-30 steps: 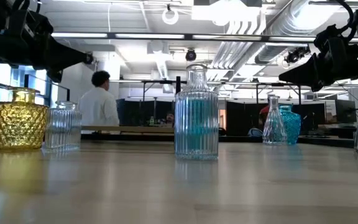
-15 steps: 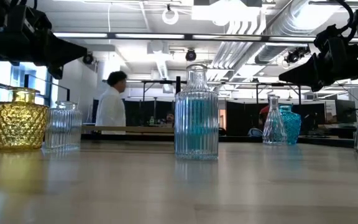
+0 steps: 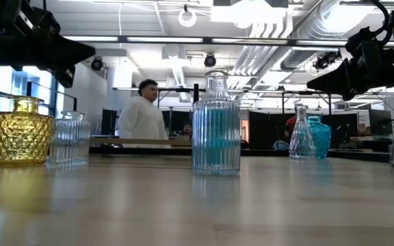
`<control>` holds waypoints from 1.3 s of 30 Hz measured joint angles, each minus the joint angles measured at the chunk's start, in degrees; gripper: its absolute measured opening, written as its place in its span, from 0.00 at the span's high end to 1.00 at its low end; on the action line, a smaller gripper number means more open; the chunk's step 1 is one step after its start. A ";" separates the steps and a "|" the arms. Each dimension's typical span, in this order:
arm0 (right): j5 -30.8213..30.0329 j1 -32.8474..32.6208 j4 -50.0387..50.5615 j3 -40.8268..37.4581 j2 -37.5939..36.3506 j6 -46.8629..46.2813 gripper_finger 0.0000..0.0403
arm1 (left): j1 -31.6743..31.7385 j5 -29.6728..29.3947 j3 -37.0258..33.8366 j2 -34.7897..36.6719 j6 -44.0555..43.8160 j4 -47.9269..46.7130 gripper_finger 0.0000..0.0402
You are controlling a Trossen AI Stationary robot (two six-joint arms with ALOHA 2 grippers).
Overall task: Sort vases onto shelf
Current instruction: Put the yellow vase on the shelf
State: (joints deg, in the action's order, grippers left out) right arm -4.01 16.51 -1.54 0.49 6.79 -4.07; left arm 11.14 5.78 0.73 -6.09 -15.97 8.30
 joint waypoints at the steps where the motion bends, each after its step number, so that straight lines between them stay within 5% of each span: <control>1: 0.00 -0.01 0.02 -0.01 0.00 0.00 1.00 | 0.00 -0.25 0.00 -1.32 -0.38 0.40 1.00; 18: 0.00 -0.01 0.00 0.00 0.00 0.02 1.00 | 0.09 -0.03 12.90 -25.23 5.60 1.40 1.00; 39: 0.00 -0.02 0.00 -0.02 0.00 0.00 1.00 | 0.09 2.99 38.47 -41.16 1.46 -34.56 1.00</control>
State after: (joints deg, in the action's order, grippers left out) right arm -4.01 16.49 -1.54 0.47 6.79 -4.07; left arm 11.22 8.77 39.20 -47.25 -14.52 -26.27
